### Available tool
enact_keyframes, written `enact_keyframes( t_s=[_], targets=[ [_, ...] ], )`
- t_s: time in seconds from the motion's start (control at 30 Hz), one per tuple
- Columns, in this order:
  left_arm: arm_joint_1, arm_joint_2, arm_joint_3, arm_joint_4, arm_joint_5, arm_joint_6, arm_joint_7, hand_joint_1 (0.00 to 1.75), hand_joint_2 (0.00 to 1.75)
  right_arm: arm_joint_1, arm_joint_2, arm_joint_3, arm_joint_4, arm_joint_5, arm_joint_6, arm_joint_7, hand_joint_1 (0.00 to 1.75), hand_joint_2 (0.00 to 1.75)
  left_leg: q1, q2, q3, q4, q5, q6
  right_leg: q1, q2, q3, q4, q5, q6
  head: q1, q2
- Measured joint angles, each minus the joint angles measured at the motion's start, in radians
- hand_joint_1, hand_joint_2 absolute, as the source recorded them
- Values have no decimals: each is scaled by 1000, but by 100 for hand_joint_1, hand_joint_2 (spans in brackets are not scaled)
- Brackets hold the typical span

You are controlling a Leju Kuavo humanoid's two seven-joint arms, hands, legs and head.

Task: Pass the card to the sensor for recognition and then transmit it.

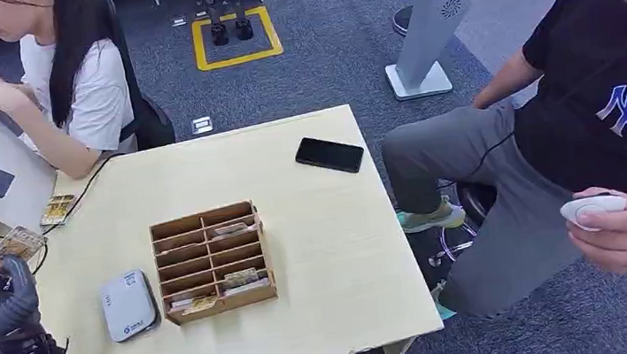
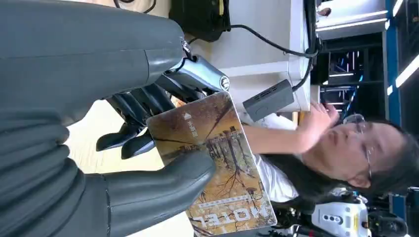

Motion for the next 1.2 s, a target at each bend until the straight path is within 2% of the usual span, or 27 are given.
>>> enact_keyframes(
  t_s=[0.1, 0.2, 0.23, 0.9, 0.93, 0.97, 1.0, 1.07, 1.1, 1.2],
  targets=[
    [-6, 0, 0, 0, -59, 84, -40, 175, 175, 0, 2, 0, 0, 7, 0, 0, 0, 175, 0, 0, 0, 0, 0, 0, 0, 0, 0, 0, 0, 0, 0, 0],
    [-25, 6, -8, 2, -229, 265, -108, 175, 175, 0, 2, 0, 0, 18, 3, 0, 0, 175, 0, 0, 0, 0, 0, 0, 0, 0, 0, 0, 0, 0, 0, 0],
    [-33, 10, -13, 3, -255, 288, -114, 175, 175, -1, 3, 0, 0, 18, 3, 0, 0, 175, 0, 0, 0, 0, 0, 0, 0, 0, 0, 0, 0, 0, 0, 0],
    [-57, 26, -26, 13, -280, 310, -122, 175, 175, -2, 7, 0, 0, 18, 5, 0, 0, 175, 0, 0, 0, 0, 0, 0, 0, 0, 0, 0, 0, 0, 0, 0],
    [-58, 27, -26, 15, -327, 356, -128, 175, 175, -2, 7, 0, 0, 19, 6, 0, 0, 175, 0, 0, 0, 0, 0, 0, 0, 0, -1, 0, 0, 0, 0, 0],
    [-63, 30, -28, 21, -424, 433, -144, 175, 175, -2, 7, 0, 0, 23, 8, 1, 0, 175, 0, 1, 0, 0, 0, 0, 0, 1, -1, 0, 0, 0, 0, 0],
    [-72, 31, -16, 26, -591, 500, -163, 175, 175, -2, 7, 0, 0, 33, 11, 3, 0, 175, 0, 0, 0, 0, 0, 0, 0, 0, 0, 0, 0, 0, 0, 0],
    [-97, 26, 36, 28, -873, 529, -166, 175, 175, -7, 8, 2, 0, 40, 14, 8, 0, 175, 0, -1, 0, 0, 0, 0, 0, -1, 0, 0, 0, 0, 0, 0],
    [-106, 24, 61, 28, -966, 532, -167, 175, 175, -10, 8, 3, 0, 42, 15, 11, 0, 175, 0, 0, 0, 0, 0, 0, 0, 0, 0, 0, 0, 0, 0, 0],
    [-124, 11, 120, 12, -1148, 534, -167, 175, 175, -15, 9, 3, 0, 52, 18, 19, 0, 175, 0, 2, 0, 0, 0, 0, 0, 2, 0, 0, 0, 0, 0, 0]
  ],
)
